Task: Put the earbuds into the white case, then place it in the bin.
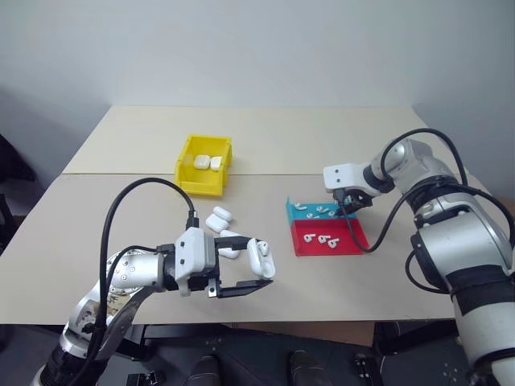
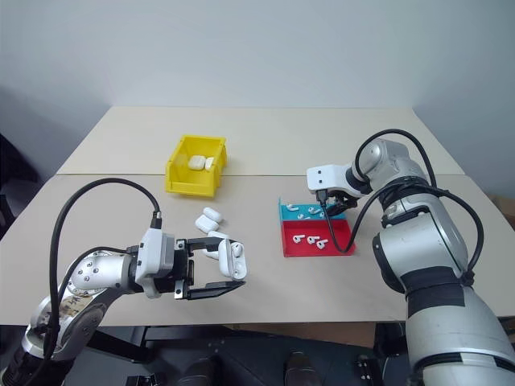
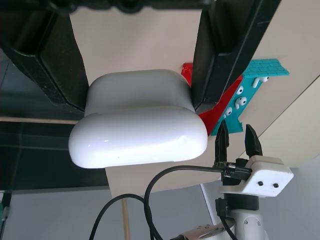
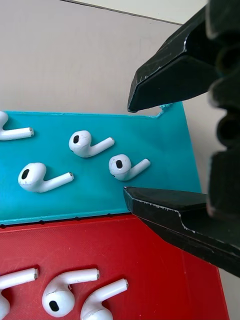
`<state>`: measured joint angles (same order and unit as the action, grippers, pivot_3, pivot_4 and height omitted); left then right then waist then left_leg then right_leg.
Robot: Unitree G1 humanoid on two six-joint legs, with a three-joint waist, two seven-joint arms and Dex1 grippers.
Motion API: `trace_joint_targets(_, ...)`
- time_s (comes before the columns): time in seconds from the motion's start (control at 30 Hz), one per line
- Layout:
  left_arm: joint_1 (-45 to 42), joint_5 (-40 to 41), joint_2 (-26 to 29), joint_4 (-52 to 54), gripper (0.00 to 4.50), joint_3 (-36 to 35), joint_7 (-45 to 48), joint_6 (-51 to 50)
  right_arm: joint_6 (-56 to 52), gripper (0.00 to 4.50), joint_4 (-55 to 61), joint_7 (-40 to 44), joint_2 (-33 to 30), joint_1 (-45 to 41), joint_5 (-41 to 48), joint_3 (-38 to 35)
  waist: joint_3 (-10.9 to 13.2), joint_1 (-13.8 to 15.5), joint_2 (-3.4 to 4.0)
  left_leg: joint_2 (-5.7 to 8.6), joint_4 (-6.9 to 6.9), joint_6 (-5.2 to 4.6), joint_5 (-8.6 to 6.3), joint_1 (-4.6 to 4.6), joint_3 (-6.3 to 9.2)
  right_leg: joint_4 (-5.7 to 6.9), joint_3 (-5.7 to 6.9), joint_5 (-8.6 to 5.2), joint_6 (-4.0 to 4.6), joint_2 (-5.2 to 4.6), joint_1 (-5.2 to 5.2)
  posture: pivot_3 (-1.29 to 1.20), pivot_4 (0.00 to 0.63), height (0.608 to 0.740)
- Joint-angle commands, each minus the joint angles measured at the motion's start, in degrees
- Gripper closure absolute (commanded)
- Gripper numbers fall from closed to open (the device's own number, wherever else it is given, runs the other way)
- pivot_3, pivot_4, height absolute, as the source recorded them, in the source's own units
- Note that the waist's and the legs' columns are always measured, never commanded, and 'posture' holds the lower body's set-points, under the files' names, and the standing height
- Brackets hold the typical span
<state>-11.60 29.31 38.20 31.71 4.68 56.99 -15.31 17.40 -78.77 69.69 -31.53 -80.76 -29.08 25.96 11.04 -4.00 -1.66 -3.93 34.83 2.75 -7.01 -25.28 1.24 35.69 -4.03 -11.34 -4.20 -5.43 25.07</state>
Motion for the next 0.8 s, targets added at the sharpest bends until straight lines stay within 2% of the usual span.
trace_joint_targets(0.03,-0.5,-0.1,0.5,1.7,1.68,-0.7,0.3,1.0,0.9,1.64,0.5,-0.1,-0.5,-0.1,0.1,-1.1,0.0,0.0,0.00,0.00,0.00,0.00,0.01,0.01,0.01,0.03,0.00,0.00,0.01,0.01,0.00,0.00,0.150,0.740)
trace_joint_targets(0.6,-0.8,-0.8,0.9,0.9,1.68,-0.8,1.0,1.6,2.0,1.64,0.7,6.2,-1.0,0.8,0.8,-2.1,0.0,-0.1,0.00,0.00,0.01,0.00,0.05,0.07,0.12,0.16,0.00,-0.02,0.06,0.09,0.00,0.00,0.150,0.740)
trace_joint_targets(0.8,-1.5,-1.4,0.7,0.2,1.68,-0.7,1.5,1.8,0.0,1.64,0.5,5.9,-0.9,0.9,-0.2,-2.2,0.0,-0.1,0.00,0.00,0.02,0.00,0.05,0.07,0.13,0.17,0.00,-0.02,0.06,0.09,0.00,0.00,0.150,0.740)
